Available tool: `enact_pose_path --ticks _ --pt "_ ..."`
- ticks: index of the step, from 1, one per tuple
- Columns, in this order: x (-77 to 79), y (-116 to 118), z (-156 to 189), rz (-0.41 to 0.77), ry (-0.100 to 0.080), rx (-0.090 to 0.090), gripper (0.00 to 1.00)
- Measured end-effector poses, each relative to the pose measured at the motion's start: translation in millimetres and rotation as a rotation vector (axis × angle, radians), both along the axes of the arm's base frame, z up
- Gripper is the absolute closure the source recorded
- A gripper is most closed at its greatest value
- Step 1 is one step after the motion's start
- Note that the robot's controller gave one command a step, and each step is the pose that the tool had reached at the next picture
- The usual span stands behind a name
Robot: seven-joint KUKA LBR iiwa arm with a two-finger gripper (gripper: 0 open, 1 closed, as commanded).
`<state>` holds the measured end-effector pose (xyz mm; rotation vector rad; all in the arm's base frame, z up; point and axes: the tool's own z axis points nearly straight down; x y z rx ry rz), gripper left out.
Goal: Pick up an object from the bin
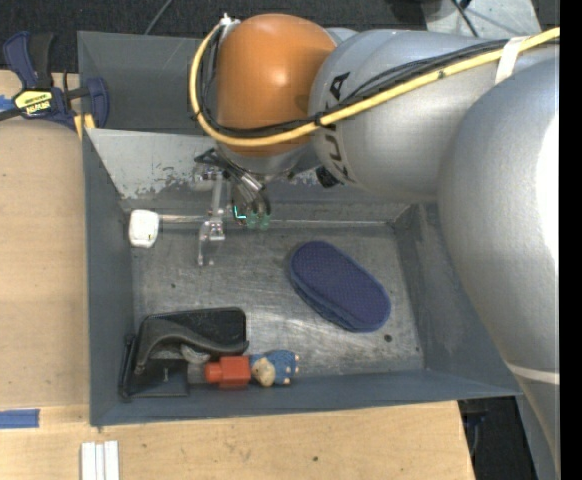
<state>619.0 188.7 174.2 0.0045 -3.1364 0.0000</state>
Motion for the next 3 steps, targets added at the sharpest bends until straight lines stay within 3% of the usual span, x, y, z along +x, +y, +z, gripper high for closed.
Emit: enact_pose_path --ticks 1,2,3 --pt "-10.8 -124.4 -101.2 0.142 -0.012 0.006 0.0" --pt "-63.8 -300.3 -100.6 0.216 -0.014 0.0 0.0" --pt "-61.9 -297.5 -99.4 0.219 -0.017 0.0 1.0"
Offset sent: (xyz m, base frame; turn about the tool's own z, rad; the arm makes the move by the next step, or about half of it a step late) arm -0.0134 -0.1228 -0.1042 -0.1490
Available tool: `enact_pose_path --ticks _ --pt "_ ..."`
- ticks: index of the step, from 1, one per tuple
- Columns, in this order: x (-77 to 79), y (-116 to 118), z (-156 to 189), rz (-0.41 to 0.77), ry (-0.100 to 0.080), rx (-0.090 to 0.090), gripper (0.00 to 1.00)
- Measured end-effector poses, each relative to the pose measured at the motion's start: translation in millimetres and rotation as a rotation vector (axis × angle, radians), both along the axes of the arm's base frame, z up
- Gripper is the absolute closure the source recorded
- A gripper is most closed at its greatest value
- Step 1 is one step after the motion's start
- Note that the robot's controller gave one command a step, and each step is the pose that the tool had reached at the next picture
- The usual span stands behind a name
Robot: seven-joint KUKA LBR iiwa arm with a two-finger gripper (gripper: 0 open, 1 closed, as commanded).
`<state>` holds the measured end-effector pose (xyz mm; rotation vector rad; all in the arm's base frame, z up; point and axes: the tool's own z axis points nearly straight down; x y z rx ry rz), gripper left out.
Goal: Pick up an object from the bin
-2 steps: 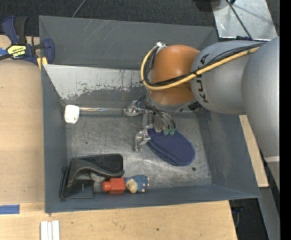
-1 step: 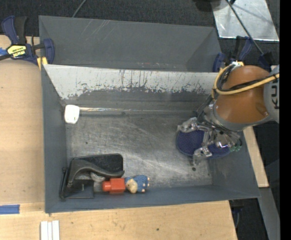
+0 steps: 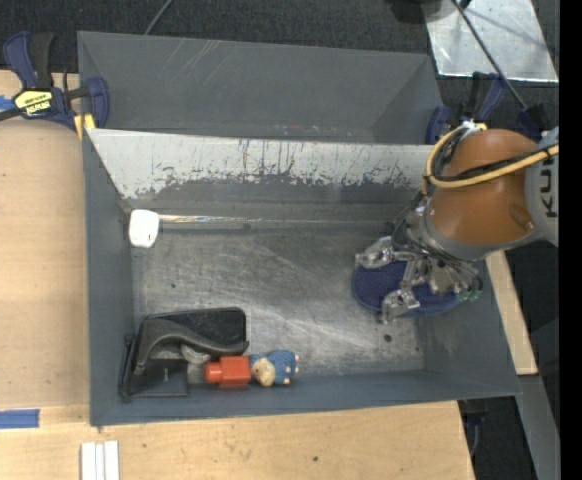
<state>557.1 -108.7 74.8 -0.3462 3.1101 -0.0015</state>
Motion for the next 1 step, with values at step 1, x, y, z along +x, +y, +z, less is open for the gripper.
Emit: enact_pose_path --ticks 1 --pt "1.4 22.0 140.6 0.17 0.0 -0.003 1.0"
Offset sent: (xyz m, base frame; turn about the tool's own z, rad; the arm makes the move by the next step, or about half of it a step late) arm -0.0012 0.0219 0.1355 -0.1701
